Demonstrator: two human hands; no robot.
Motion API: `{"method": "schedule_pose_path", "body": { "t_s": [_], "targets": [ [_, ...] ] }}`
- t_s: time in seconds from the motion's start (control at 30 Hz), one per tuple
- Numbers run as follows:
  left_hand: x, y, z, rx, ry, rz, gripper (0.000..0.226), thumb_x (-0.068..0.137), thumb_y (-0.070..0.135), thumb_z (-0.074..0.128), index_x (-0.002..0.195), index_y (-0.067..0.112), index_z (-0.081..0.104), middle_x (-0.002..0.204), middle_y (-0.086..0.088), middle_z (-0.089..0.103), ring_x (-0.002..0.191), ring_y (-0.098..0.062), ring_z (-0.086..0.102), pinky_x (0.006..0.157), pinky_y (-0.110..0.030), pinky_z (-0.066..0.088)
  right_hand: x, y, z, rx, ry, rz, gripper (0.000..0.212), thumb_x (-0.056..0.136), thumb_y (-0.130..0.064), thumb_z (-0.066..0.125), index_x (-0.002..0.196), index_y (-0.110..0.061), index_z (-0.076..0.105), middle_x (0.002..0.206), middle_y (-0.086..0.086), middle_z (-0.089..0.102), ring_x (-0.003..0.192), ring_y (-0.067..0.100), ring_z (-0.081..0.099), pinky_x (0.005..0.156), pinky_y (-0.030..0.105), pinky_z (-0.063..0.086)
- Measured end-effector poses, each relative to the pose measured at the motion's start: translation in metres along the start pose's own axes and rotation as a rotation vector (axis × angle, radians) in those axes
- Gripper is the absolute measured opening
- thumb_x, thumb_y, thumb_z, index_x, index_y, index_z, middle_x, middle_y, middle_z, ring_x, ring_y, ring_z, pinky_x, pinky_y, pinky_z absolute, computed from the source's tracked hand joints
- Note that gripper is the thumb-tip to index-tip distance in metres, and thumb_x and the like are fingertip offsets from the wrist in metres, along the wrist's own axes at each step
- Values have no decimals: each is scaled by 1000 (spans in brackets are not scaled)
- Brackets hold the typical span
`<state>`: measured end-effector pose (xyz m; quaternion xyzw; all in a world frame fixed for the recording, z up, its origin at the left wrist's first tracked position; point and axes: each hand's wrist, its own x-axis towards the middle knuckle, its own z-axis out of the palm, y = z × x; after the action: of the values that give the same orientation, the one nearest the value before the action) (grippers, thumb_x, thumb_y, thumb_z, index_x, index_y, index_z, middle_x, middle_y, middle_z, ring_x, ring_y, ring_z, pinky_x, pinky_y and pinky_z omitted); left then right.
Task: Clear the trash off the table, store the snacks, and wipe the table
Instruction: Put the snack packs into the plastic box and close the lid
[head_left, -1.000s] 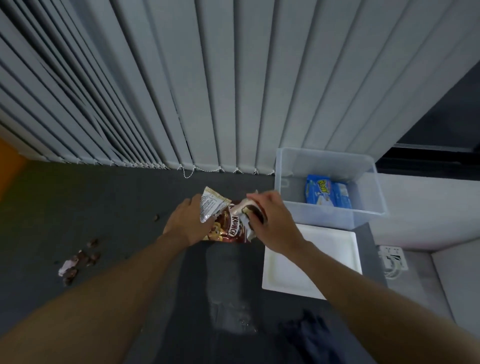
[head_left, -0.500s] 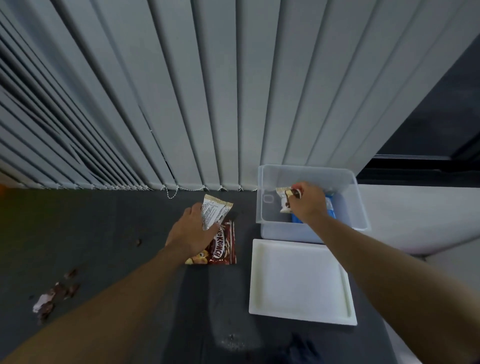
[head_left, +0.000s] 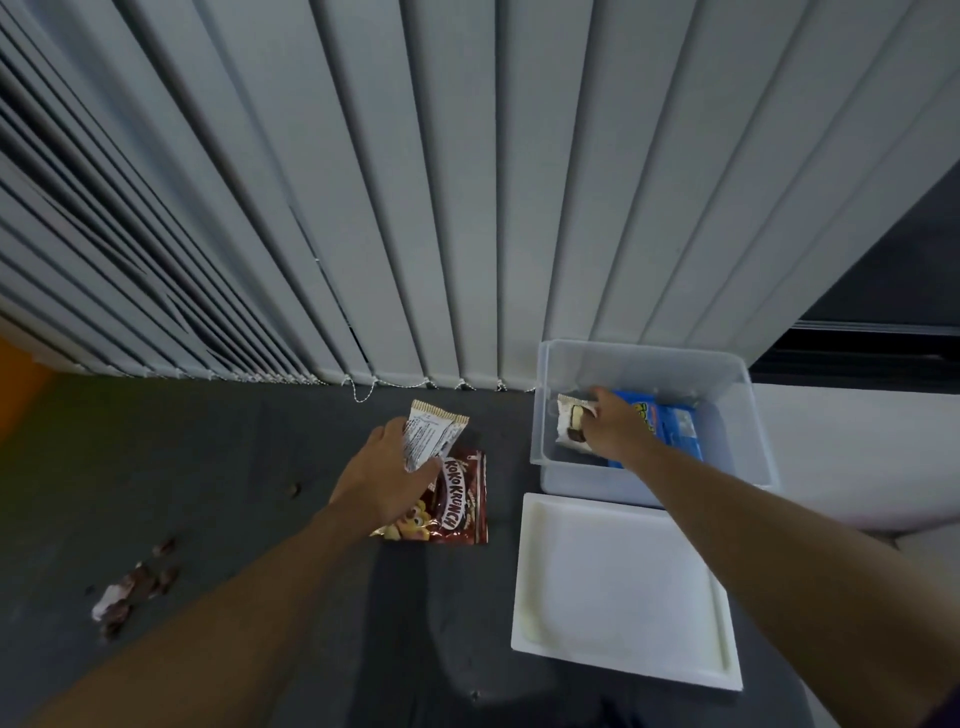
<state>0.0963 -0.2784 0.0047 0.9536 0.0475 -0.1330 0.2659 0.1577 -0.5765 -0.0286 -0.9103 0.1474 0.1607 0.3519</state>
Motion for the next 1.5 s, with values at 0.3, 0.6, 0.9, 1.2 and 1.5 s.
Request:
{"method": "schedule_pose_path", "body": {
  "t_s": [0.3,0.6,0.9,1.2,1.5],
  "targets": [
    [16,46,-1,-58,51,156,63,88,54,61,142,25,43,137,1,54,122,-22,55,103,-47,48,-18,61,-65,-324,524,-128,49,89,-25,60,134,-8,55,140,15,54,131,36,44,108,45,34],
    [34,107,14,16,68,387,64,91,54,59,144,23,41,134,-3,56,114,-19,55,96,-40,52,-34,113,-80,-234,381,35,85,93,-36,60,153,-33,1,162,4,19,135,37,42,100,54,48],
    [71,167,41,618,-36,638,71,86,61,57,142,20,46,130,-5,63,111,-25,59,98,-38,44,-34,113,-81,-228,387,44,89,94,-29,58,155,-35,-8,165,-1,9,137,33,42,96,47,49],
    [90,193,70,961,-409,650,68,81,63,63,138,27,51,130,-6,60,118,-28,58,97,-37,48,-32,112,-80,-240,425,28,95,89,-28,66,154,-35,-3,162,1,17,130,32,48,91,46,51],
    [106,191,118,995,-648,514,89,97,58,47,160,21,-2,168,-1,5,149,-28,27,114,-48,37,-32,112,-80,-261,430,46,95,90,-34,66,155,-33,-4,163,1,17,132,30,46,94,43,50]
  ]
}}
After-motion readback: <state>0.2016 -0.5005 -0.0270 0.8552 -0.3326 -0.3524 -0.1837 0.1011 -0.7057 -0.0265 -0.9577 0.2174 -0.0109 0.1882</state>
